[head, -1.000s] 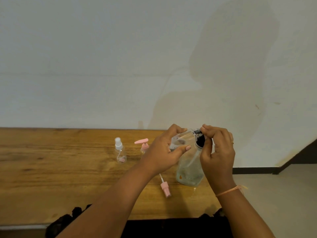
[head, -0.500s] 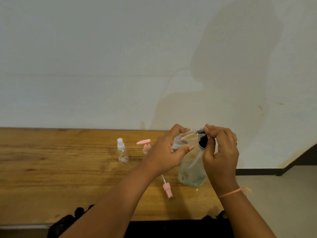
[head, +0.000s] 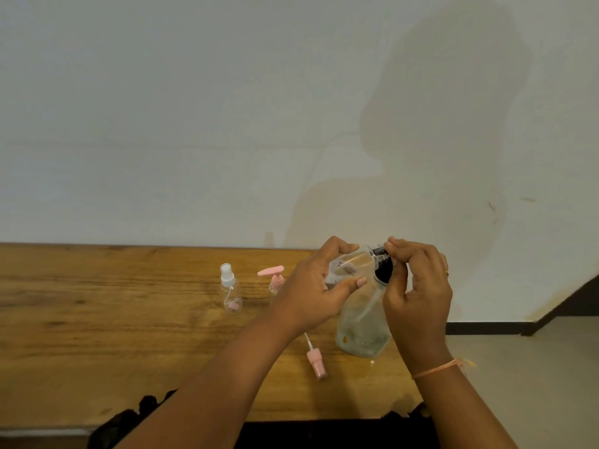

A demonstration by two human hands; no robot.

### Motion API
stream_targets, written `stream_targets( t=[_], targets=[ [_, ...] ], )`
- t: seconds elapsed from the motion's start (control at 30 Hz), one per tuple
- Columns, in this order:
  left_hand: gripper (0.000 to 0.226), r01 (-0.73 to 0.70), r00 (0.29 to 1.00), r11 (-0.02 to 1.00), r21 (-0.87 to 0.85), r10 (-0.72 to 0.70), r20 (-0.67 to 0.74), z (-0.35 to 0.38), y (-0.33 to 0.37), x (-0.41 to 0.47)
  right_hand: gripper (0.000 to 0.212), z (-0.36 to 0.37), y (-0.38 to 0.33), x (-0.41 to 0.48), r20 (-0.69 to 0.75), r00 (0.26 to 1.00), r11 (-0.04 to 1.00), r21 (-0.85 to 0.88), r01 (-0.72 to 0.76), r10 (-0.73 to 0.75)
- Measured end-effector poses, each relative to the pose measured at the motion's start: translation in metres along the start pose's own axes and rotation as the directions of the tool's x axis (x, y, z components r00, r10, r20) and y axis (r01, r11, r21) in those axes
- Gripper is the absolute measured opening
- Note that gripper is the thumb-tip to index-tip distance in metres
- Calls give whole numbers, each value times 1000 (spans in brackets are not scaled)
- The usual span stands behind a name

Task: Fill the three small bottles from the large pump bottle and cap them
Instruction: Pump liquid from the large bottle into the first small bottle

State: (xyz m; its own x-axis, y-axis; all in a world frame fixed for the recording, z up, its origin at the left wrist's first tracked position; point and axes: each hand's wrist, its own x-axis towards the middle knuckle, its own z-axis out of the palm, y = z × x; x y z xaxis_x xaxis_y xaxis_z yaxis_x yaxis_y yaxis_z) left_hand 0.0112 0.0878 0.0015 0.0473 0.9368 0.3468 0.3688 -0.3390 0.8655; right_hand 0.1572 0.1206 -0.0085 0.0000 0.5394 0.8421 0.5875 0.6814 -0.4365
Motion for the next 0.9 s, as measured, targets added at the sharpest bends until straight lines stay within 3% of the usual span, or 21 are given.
stream_targets(
  t=[0.9],
  targets=[
    [25,-18,1000,1000,-7,18,-24,1,2,-1,19,-3,-5,-1,-16,1000,999,-34,-7,6]
  ],
)
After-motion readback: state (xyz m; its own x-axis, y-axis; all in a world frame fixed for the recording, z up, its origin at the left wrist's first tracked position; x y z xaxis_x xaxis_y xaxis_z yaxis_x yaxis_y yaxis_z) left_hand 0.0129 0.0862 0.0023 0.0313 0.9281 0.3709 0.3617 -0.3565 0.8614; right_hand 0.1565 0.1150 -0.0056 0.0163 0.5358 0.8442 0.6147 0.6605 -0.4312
